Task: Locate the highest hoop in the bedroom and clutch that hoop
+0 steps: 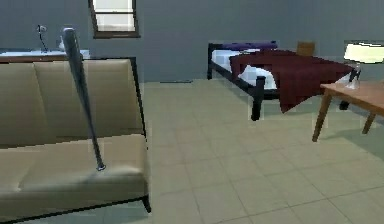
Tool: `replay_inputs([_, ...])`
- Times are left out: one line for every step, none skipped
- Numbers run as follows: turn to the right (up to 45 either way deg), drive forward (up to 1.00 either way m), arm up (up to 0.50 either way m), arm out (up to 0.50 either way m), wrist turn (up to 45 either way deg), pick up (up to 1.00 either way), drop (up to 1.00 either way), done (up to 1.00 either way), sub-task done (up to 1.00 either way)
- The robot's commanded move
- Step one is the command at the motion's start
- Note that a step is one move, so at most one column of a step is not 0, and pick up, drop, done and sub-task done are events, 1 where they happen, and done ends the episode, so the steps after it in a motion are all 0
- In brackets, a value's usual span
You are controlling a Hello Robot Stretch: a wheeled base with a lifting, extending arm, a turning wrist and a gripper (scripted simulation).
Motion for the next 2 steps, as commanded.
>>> replay_inputs([18.0,0.0,0.0,0.0,0.0,0.0,0.0,0.0,0.0])
replay_inputs([0.0,1.0,0.0,0.0,0.0,0.0,0.0,0.0,0.0])
